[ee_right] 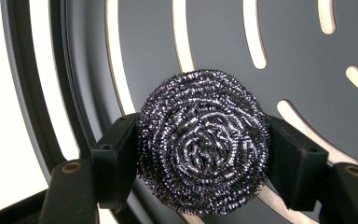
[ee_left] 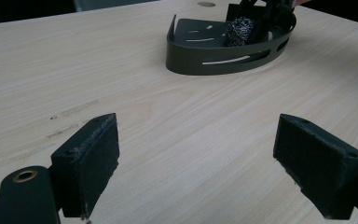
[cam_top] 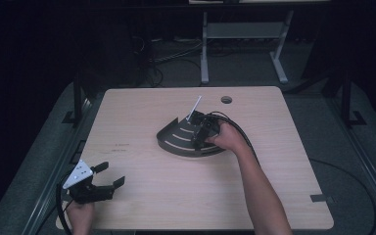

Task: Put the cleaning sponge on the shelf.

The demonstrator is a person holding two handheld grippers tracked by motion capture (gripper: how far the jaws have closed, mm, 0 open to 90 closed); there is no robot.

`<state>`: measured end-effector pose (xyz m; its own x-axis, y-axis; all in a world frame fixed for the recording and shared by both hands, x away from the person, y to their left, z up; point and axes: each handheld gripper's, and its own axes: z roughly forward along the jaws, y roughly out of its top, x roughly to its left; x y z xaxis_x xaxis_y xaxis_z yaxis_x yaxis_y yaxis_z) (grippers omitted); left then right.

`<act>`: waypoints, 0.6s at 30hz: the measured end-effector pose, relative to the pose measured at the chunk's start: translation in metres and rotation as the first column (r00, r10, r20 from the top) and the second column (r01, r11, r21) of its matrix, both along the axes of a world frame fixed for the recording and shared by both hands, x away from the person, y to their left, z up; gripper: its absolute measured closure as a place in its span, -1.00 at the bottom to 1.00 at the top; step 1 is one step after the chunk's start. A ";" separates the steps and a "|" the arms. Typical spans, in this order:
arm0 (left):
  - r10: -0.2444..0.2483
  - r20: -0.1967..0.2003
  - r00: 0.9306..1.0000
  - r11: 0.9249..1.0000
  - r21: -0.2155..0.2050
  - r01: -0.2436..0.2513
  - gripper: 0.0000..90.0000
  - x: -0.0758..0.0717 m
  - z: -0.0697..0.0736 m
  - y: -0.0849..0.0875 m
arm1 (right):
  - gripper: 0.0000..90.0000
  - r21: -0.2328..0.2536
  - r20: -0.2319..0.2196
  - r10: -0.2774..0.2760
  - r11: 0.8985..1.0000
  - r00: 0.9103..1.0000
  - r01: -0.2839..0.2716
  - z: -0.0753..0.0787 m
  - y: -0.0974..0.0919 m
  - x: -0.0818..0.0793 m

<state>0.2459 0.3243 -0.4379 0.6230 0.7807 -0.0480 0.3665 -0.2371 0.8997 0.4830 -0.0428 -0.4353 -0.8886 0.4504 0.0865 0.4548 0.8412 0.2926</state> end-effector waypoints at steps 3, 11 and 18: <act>0.001 0.000 1.000 1.000 -0.002 -0.001 -0.70 0.000 0.000 0.000 | -0.30 -0.003 0.000 0.002 1.000 1.000 -0.002 0.000 0.000 0.000; -0.001 -0.001 1.000 1.000 0.001 0.001 -0.70 0.000 0.000 0.000 | -0.31 -0.003 -0.005 -0.002 1.000 1.000 0.002 0.000 -0.001 0.000; 0.000 0.000 1.000 1.000 0.001 0.000 -0.70 0.000 0.000 0.000 | -0.32 -0.006 -0.005 -0.003 1.000 1.000 0.003 0.000 0.000 0.000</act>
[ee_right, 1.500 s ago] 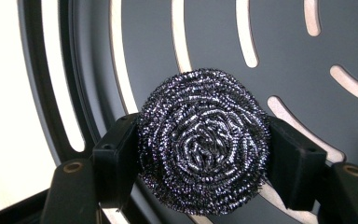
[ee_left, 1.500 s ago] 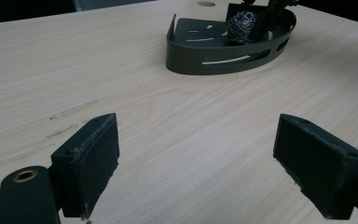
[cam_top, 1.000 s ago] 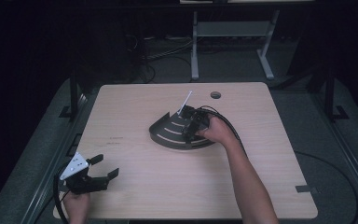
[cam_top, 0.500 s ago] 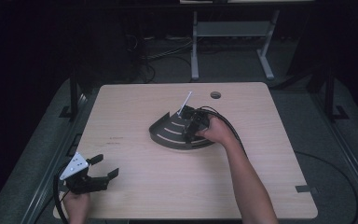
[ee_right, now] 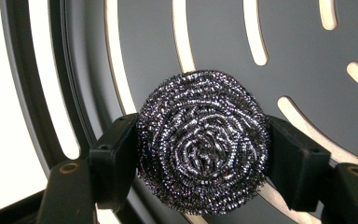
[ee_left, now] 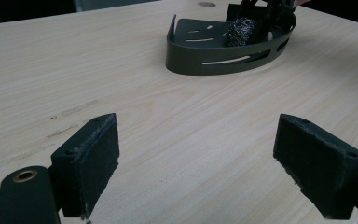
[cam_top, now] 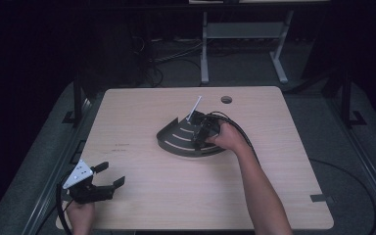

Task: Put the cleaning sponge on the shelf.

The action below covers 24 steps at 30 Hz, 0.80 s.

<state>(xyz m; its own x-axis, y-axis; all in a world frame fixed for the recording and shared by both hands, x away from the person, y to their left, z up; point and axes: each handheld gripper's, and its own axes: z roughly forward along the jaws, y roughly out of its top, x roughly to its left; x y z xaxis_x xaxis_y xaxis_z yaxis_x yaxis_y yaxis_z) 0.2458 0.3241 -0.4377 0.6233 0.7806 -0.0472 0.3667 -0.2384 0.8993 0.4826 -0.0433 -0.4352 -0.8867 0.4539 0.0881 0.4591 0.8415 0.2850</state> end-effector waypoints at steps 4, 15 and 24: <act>-0.001 0.000 1.000 1.000 0.000 0.001 -0.70 0.000 0.000 0.000 | -0.34 -0.001 -0.003 -0.001 1.000 1.000 0.001 0.000 0.000 0.000; -0.001 0.000 1.000 1.000 -0.001 0.001 -0.70 0.000 0.000 -0.001 | -0.43 0.002 0.001 -0.004 1.000 1.000 0.004 0.002 -0.001 0.000; 0.000 -0.001 1.000 1.000 -0.002 0.000 -0.70 0.000 0.000 -0.001 | -0.49 0.008 0.002 -0.009 1.000 1.000 0.009 0.003 -0.002 0.000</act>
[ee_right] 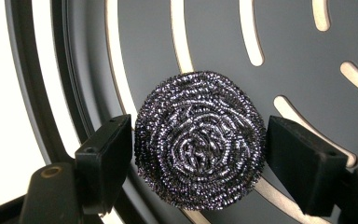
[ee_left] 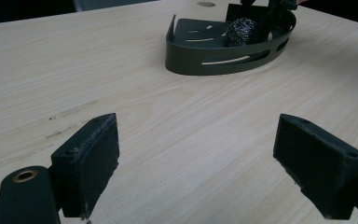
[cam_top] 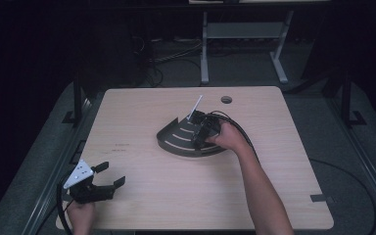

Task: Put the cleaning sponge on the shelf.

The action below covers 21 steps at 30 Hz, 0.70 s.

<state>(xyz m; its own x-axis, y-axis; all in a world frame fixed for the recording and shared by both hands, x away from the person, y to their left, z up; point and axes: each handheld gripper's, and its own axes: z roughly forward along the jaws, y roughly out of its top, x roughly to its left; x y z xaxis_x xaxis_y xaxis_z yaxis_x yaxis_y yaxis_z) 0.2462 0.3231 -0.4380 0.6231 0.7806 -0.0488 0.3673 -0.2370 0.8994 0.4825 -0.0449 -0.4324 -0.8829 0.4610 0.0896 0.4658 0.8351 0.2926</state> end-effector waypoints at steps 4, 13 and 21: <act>-0.002 0.000 1.000 1.000 0.001 0.002 -0.70 0.000 0.000 0.000 | -0.54 0.004 0.003 -0.003 1.000 1.000 0.003 0.002 -0.001 0.000; 0.003 -0.004 1.000 1.000 0.002 -0.003 -0.70 0.000 -0.001 0.000 | -0.55 0.021 0.007 0.001 1.000 1.000 -0.001 0.007 -0.003 -0.002; 0.002 -0.005 1.000 1.000 0.005 -0.002 -0.70 0.001 -0.001 0.000 | -0.57 0.035 0.017 -0.008 0.999 1.000 0.008 0.011 -0.006 -0.003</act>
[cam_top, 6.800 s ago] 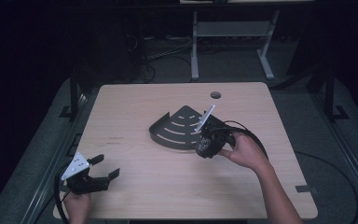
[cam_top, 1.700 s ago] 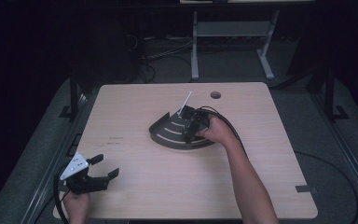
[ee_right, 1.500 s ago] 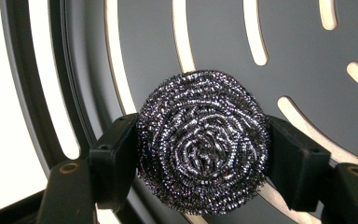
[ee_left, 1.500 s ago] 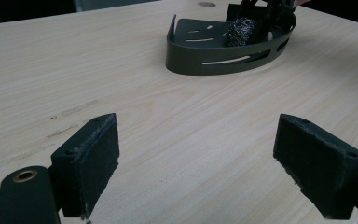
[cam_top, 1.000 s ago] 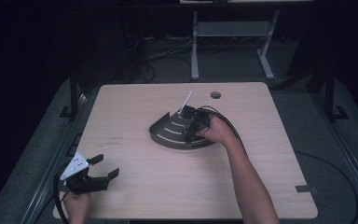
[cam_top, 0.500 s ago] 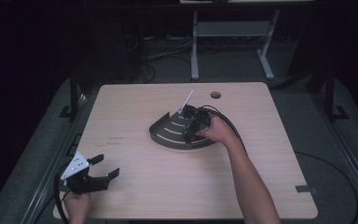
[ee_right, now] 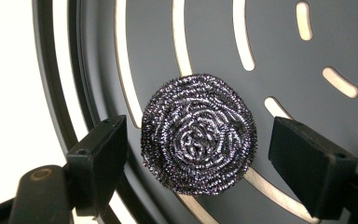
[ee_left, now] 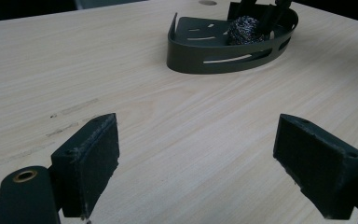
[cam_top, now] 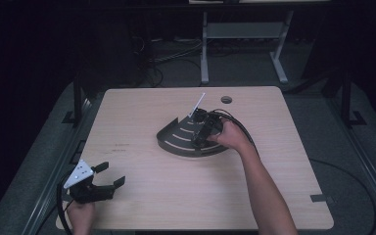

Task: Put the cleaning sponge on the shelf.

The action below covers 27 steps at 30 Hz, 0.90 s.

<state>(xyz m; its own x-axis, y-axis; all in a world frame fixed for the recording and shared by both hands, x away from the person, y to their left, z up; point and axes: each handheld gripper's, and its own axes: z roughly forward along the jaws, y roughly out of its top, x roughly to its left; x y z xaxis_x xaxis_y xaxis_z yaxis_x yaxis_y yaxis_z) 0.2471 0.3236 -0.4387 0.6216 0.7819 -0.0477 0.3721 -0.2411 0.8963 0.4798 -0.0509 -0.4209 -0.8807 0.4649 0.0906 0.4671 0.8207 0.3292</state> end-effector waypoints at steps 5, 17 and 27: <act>-0.003 0.001 1.000 1.000 0.003 0.003 -0.70 0.000 0.000 0.000 | -0.59 0.011 0.005 0.002 1.000 1.000 -0.002 0.005 -0.001 -0.001; -0.007 0.000 1.000 1.000 0.002 0.007 -0.70 0.001 0.000 -0.002 | -0.61 0.021 0.017 -0.002 1.000 1.000 0.002 0.014 -0.006 -0.005; -0.011 0.001 1.000 1.000 0.002 0.011 -0.70 0.002 0.000 -0.003 | -0.62 0.025 0.022 -0.013 1.000 1.000 0.013 0.015 -0.012 -0.008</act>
